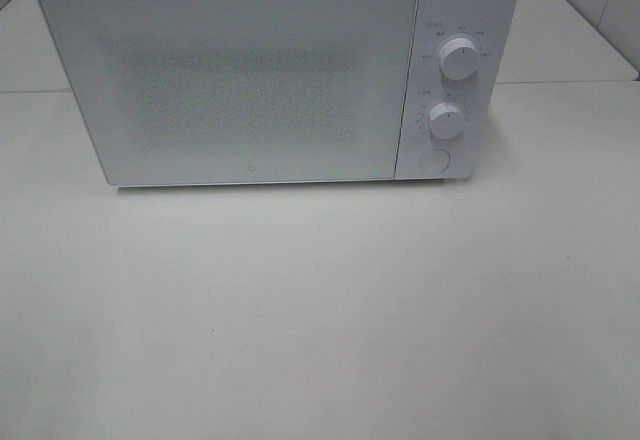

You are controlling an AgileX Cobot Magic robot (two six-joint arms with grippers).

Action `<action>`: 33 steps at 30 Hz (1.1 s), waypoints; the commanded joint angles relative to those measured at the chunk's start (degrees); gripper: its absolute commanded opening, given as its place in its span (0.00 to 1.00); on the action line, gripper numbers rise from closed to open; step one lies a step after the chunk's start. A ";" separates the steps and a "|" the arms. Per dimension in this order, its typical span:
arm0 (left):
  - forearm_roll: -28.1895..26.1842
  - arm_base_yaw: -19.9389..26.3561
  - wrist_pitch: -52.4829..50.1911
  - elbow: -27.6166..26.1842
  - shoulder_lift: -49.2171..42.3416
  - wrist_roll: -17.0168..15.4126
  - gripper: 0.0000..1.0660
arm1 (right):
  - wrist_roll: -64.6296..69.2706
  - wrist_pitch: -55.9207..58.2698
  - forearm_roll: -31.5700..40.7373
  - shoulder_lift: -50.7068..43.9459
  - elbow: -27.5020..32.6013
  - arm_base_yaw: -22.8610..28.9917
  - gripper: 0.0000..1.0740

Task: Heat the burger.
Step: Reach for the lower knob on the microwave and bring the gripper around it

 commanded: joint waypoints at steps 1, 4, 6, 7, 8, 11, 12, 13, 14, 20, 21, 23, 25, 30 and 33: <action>0.06 0.23 -0.11 0.06 -1.20 -0.46 0.95 | -0.69 -0.29 0.06 -1.38 0.23 -0.34 0.39; 0.06 0.23 -0.11 0.06 -1.20 -0.46 0.95 | -0.69 -0.29 0.06 -1.38 0.23 -0.34 0.39; 0.06 0.23 -0.11 0.06 -1.20 -0.46 0.95 | -0.69 -0.29 0.06 -1.38 0.23 -0.34 0.39; 0.06 0.23 -0.11 0.06 -1.20 -0.46 0.95 | -0.69 -0.29 0.06 -1.38 0.23 -0.34 0.39; 0.06 0.23 -0.11 0.06 -1.20 -0.46 0.95 | -0.69 -0.29 0.06 -1.38 0.23 -0.34 0.39; 0.06 0.23 -0.11 0.06 -1.20 -0.46 0.95 | -0.69 -0.29 0.06 -1.38 0.23 -0.34 0.39; 0.06 0.23 -0.11 0.06 -1.20 -0.46 0.95 | -0.69 -0.29 0.06 -1.38 0.23 -0.34 0.39; 0.06 0.23 -0.11 0.06 -1.20 -0.46 0.95 | -0.69 -0.29 0.06 -1.38 0.23 -0.34 0.39; 0.06 0.23 -0.11 0.06 -1.20 -0.46 0.95 | -0.69 -0.29 0.06 -1.38 0.23 -0.34 0.39; 0.06 0.23 -0.11 0.06 -1.20 -0.46 0.95 | -0.69 -0.29 0.06 -1.38 0.23 -0.34 0.39; 0.06 0.23 -0.11 0.06 -1.20 -0.46 0.95 | -0.69 -0.29 0.06 -1.38 0.23 -0.34 0.39; 0.06 0.23 -0.11 0.06 -1.20 -0.46 0.95 | -0.69 -0.29 0.06 -1.38 0.23 -0.34 0.39; 0.06 0.23 -0.11 0.06 -1.20 -0.46 0.95 | -0.69 -0.29 0.06 -1.38 0.23 -0.34 0.39; 0.06 0.23 -0.11 0.06 -1.20 -0.46 0.95 | -0.69 -0.29 0.06 -1.38 0.23 -0.34 0.39; 0.06 0.23 -0.11 0.06 -1.20 -0.46 0.95 | -0.69 -0.29 0.06 -1.38 0.23 -0.34 0.42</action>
